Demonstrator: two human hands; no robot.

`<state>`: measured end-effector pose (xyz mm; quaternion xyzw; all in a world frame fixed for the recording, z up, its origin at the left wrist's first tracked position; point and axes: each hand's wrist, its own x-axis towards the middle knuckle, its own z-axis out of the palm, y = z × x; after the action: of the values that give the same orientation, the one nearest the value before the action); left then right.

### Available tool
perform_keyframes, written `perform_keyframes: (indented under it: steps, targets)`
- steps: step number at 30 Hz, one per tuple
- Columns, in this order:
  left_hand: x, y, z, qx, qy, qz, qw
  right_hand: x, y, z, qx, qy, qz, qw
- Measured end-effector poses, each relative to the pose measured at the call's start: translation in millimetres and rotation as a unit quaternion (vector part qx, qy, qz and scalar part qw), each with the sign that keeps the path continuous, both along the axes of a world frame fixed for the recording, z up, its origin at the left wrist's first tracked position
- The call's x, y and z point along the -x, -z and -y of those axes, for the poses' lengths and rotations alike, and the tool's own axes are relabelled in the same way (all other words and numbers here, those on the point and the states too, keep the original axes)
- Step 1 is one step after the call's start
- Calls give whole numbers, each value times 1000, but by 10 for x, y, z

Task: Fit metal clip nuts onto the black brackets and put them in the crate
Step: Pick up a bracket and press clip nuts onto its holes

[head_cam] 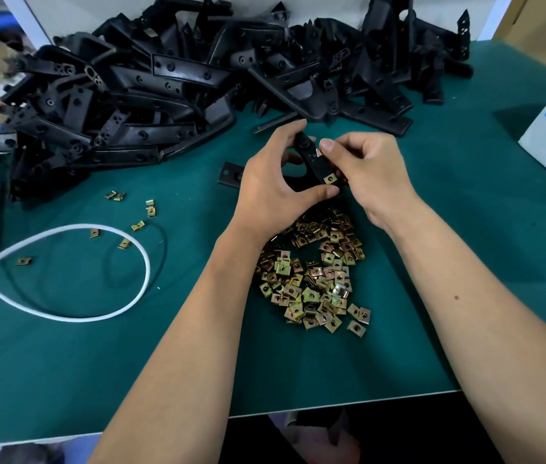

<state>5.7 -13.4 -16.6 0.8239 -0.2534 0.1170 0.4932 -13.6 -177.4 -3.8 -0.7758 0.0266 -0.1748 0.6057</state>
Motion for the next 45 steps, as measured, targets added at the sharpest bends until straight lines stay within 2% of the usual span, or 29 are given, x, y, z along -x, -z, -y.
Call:
perform_keyframes:
  steps: [9,17,26,37,45]
  targets:
    - [-11,4,-4,-11,-4,7,1000,1,-9,-6,13,15,-2,1000]
    - [15,-18,22,-53,8,38,998,6,-76,106,104,-4,10,995]
    - [25,-35,39,-90,14,59,994,-2,-109,234,141,-29,10,990]
    - [40,-59,60,-105,31,77,991,-6,-139,340,155,-81,21,984]
    - [46,-75,97,-127,17,89,988,-8,-128,352,141,-69,23,987]
